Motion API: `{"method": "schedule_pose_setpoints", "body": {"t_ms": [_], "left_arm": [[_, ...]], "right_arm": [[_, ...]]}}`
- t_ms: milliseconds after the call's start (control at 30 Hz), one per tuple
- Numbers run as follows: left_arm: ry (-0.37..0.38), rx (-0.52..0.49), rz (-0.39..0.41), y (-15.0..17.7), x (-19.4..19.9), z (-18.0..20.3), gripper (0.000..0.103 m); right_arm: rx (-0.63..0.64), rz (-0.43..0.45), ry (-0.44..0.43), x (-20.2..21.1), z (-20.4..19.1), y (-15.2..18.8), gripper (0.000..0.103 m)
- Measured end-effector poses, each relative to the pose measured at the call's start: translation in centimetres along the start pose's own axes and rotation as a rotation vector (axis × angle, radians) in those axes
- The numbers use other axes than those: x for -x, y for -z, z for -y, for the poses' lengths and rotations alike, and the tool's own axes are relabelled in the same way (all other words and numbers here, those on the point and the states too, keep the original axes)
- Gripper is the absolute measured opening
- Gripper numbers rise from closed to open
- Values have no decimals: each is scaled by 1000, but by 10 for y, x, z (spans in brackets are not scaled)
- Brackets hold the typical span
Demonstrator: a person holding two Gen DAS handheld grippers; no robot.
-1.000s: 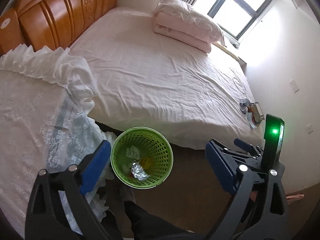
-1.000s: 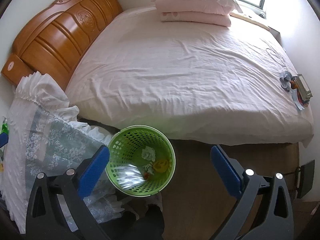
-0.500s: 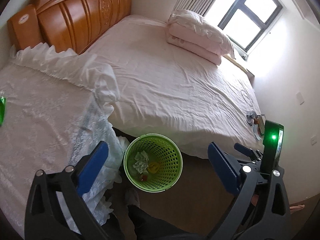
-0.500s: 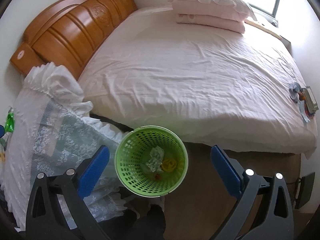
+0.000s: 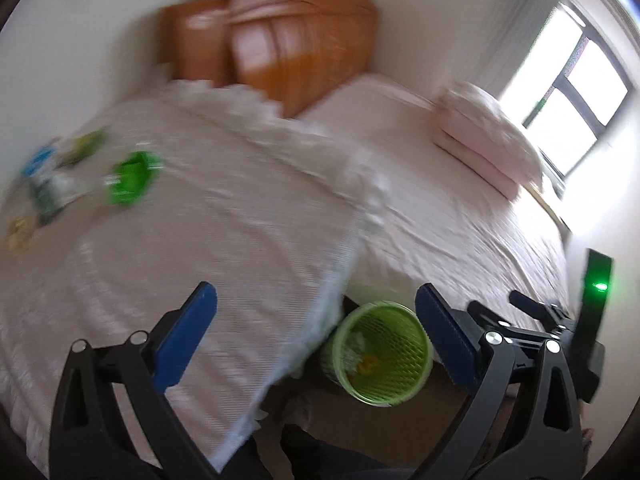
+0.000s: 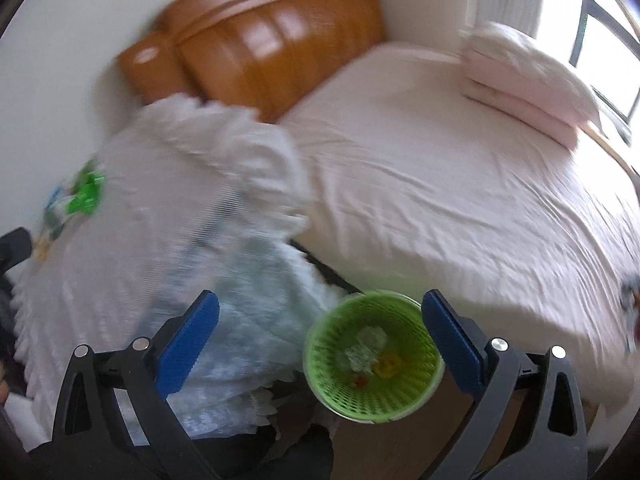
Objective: Collect trash
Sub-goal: 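Move right tool to green plastic bag on bed and grasp it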
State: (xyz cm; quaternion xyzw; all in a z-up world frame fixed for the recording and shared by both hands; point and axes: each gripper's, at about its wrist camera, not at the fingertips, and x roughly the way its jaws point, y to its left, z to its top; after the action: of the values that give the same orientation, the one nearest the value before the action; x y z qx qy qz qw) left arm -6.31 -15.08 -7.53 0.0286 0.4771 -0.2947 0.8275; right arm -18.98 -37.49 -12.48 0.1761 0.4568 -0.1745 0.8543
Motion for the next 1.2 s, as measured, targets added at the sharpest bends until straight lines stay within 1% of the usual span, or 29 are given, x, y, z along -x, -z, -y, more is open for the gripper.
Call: {"method": "schedule_pose_setpoints", "body": {"t_ms": [100,233,300,400,500,600,733,800,833,867,933,1033,1200], "left_arm": [[-84,56,34,3,11,-34,95],[-150,133,64,9,25,-75,95],[-167,165,72,11,30,-89,95],[-199,221,86,12,36,-113,95],[-222,257,97,15,39,-130,95],[-242,270,106,15,41,-145,95],[-285,290,120,12,41,-179,95],[-309,310,115,10,38,-195,95],[-323,329,114,9,36,-210,95],[-329,342,116,7,35,-221,95],[-351,370,112,4,30,-244,95],[-378,399,106,-1,24,-272,95],[-418,441,107,-9,16,-315,95]], "right_arm": [[57,4,-57,-4,-28,-11,100],[141,5,-129,-13,-74,-24,100],[185,2,-161,-17,-98,-29,100],[225,-2,-193,-20,-121,-33,100],[265,-8,-226,-25,-147,-38,100],[307,-19,-258,-32,-175,-44,100],[382,-33,-305,-53,-223,-57,100],[397,-40,-321,-63,-241,-63,100],[406,-48,-334,-74,-257,-69,100],[409,-52,-342,-80,-266,-71,100],[415,-68,-352,-101,-292,-79,100],[399,-91,-339,-129,-320,-90,100],[344,-120,-306,-167,-351,-101,100]]}}
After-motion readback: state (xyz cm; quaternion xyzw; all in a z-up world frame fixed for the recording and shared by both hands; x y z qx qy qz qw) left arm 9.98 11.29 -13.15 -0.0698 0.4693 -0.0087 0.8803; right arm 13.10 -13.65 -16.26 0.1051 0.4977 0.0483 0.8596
